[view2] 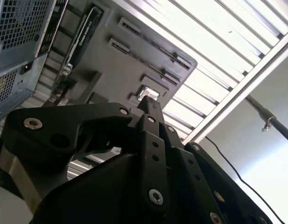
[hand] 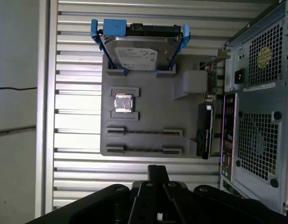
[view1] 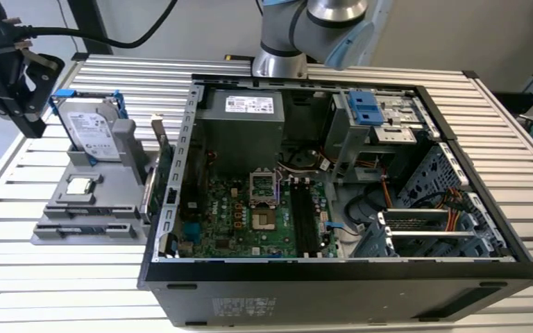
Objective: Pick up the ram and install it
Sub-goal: 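Pick up the ram and move it above insertion slot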
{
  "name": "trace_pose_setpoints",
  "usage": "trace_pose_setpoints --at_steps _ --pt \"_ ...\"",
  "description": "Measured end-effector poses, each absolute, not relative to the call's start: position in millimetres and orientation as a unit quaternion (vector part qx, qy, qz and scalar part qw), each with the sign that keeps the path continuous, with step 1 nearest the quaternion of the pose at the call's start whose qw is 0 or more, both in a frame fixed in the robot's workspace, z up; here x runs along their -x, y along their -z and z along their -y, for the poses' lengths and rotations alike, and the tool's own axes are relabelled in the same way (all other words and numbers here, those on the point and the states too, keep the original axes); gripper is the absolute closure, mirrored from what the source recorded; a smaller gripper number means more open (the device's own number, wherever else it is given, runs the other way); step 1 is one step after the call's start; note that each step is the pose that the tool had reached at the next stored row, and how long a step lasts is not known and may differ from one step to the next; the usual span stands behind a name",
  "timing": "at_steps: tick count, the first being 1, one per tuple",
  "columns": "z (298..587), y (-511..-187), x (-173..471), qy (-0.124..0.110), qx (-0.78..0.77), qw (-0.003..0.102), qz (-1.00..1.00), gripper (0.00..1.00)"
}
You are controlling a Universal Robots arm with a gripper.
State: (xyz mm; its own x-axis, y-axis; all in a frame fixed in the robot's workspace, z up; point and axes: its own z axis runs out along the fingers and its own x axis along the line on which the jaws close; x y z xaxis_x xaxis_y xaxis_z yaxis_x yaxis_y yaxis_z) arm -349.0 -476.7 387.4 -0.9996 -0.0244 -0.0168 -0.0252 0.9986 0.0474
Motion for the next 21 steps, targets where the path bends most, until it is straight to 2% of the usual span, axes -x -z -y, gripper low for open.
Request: trace_pose_setpoints --at_steps 21 --pt "476.7 -388.5 349.0 -0.024 0.13 0.005 -0.991 1.0"
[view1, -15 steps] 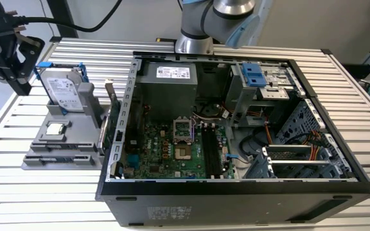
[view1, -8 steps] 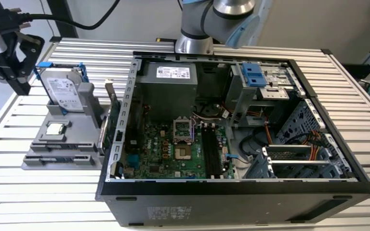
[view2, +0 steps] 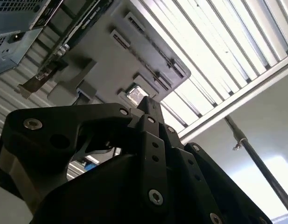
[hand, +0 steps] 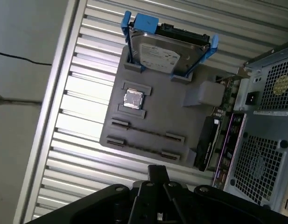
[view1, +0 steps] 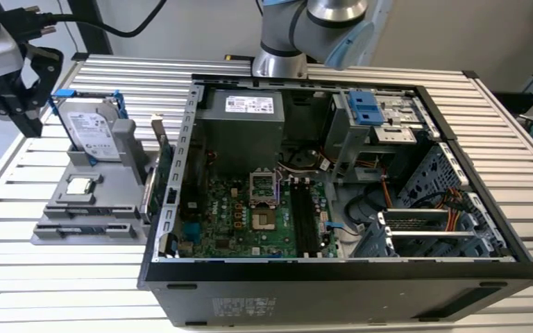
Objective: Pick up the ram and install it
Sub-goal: 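Pick up the ram and move it above insertion slot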
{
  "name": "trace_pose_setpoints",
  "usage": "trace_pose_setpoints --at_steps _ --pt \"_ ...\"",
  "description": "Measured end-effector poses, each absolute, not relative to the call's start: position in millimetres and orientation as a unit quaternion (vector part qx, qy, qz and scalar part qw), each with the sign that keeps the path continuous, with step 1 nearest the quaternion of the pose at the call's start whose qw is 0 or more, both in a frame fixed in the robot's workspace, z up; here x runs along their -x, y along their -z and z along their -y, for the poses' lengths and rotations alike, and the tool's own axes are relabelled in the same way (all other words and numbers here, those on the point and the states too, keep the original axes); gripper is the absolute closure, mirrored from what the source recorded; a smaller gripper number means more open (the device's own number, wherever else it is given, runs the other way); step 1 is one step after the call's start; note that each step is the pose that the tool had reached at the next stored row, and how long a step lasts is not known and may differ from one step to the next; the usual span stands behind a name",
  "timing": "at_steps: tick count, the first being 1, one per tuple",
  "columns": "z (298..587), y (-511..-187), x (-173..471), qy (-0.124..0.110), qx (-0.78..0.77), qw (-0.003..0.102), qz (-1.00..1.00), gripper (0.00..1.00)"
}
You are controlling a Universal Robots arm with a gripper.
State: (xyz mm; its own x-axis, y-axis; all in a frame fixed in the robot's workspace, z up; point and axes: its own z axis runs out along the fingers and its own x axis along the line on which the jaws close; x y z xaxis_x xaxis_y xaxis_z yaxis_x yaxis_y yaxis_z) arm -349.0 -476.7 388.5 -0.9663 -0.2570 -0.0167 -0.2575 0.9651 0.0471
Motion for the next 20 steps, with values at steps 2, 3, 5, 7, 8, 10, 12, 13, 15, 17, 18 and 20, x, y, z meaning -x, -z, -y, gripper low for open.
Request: trace_pose_setpoints --at_steps 2,3,5,7,8,10,12,13,15,17,18,20 --pt "476.7 -388.5 349.0 -0.024 0.143 0.005 -0.989 1.0" --pt "476.7 -388.5 349.0 -0.025 0.15 0.005 -0.988 1.0" --pt "476.7 -388.5 349.0 -0.025 0.164 0.004 -0.986 1.0" --pt "476.7 -388.5 349.0 -0.025 0.178 0.004 -0.984 1.0" --pt "476.7 -388.5 349.0 -0.025 0.186 0.004 -0.982 1.0" --pt "476.7 -388.5 349.0 -0.025 0.201 0.003 -0.979 1.0" --pt "476.7 -388.6 349.0 -0.025 0.215 0.003 -0.976 1.0" --pt "476.7 -388.6 349.0 -0.025 0.222 0.003 -0.975 1.0" --pt "476.7 -388.6 349.0 -0.025 0.236 0.003 -0.972 1.0" --pt "476.7 -388.6 349.0 -0.025 0.25 0.002 -0.968 1.0" --pt "476.7 -388.6 349.0 -0.025 0.257 0.002 -0.966 1.0" --pt "476.7 -388.6 349.0 -0.025 0.271 0.002 -0.962 1.0"
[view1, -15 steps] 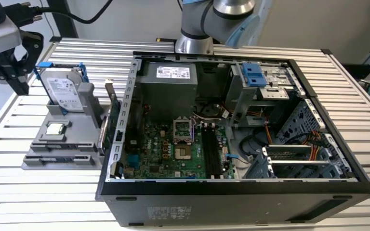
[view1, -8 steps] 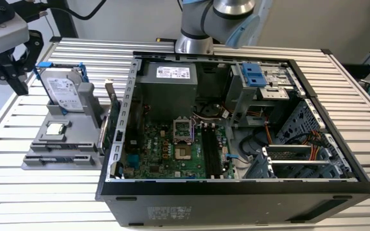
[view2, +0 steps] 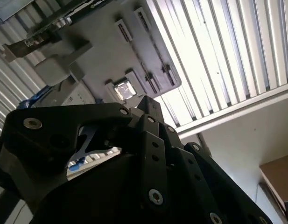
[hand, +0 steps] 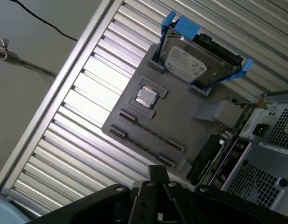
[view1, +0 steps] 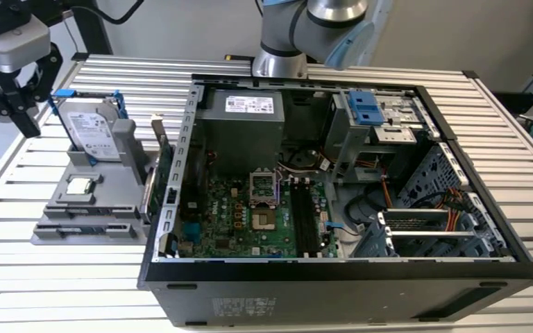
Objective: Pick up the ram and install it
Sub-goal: 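Pick up the ram and move it above insertion slot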
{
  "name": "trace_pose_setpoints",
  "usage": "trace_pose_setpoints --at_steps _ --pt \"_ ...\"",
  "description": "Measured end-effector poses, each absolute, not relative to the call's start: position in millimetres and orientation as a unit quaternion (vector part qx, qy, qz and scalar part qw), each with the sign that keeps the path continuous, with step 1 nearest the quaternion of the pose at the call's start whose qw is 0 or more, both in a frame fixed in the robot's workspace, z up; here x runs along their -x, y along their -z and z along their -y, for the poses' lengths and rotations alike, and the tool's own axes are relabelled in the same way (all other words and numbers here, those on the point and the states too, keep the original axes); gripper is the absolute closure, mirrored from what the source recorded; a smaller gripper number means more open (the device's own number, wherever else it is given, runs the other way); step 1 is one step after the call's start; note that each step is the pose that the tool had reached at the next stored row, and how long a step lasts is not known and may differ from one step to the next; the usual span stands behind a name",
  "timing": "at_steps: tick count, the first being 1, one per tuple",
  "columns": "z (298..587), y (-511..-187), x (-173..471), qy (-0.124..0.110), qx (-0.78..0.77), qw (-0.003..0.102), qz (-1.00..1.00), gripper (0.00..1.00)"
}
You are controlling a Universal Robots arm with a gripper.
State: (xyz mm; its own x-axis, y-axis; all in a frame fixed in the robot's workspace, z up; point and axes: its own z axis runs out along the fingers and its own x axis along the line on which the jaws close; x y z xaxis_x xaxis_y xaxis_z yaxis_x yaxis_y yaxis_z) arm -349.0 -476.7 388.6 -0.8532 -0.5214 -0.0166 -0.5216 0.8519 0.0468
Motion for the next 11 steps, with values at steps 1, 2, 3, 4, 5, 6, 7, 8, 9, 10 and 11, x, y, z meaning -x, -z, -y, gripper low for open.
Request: trace_pose_setpoints --at_steps 1,2,3,4,5,6,7,8,9,10,11 --pt "476.7 -388.6 349.0 -0.025 0.278 0.001 -0.96 1.0" --pt "476.7 -388.7 349.0 -0.025 0.285 0.001 -0.958 1.0" --pt "476.7 -388.7 349.0 -0.025 0.292 0.001 -0.956 1.0" --pt "476.7 -388.7 349.0 -0.025 0.298 0.001 -0.954 1.0" --pt "476.7 -388.7 349.0 -0.025 0.305 0.001 -0.952 1.0" --pt "476.7 -388.7 349.0 -0.025 0.312 0.001 -0.95 1.0" --pt "476.7 -388.8 349.0 -0.025 0.319 0.0 -0.947 1.0" --pt "476.7 -388.8 349.1 -0.025 0.326 0.0 -0.945 1.0" --pt "476.7 -388.7 349.0 -0.025 0.332 0.0 -0.943 1.0" --pt "476.7 -388.7 349.1 -0.025 0.338 0.0 -0.941 1.0" --pt "476.7 -388.8 349.0 -0.025 0.344 0.0 -0.939 1.0"
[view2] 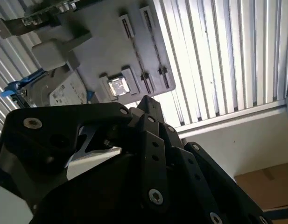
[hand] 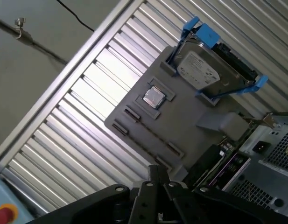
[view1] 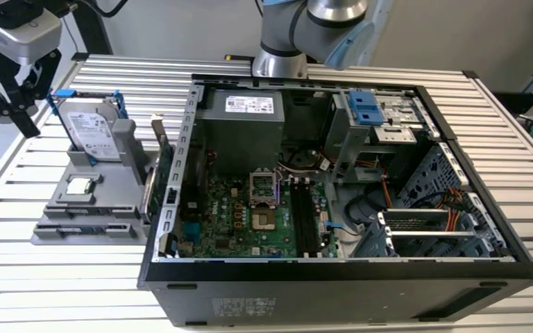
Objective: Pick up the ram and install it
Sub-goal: 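Pick up the ram and move it above insertion slot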
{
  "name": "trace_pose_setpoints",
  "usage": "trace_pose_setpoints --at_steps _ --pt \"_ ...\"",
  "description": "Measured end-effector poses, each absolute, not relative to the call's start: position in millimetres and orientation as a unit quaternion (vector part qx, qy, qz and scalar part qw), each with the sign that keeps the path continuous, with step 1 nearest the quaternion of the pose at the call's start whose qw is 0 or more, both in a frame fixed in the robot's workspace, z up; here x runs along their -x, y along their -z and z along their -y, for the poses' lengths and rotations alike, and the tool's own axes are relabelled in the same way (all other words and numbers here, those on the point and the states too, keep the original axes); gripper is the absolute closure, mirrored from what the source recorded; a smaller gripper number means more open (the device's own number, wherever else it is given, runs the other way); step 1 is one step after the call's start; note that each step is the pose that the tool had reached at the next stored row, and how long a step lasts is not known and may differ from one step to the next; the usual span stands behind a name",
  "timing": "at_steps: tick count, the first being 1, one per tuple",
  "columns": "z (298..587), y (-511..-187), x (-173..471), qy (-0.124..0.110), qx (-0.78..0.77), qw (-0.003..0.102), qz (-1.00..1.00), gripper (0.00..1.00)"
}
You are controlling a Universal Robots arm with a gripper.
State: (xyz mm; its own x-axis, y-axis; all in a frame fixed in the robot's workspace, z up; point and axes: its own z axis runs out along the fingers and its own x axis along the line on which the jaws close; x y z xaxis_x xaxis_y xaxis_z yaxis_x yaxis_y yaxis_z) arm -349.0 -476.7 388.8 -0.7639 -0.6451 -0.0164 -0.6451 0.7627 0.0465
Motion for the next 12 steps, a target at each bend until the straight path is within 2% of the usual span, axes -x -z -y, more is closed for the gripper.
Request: trace_pose_setpoints --at_steps 12 --pt "476.6 -388.8 349.1 0.024 -0.412 0.002 0.911 1.0"
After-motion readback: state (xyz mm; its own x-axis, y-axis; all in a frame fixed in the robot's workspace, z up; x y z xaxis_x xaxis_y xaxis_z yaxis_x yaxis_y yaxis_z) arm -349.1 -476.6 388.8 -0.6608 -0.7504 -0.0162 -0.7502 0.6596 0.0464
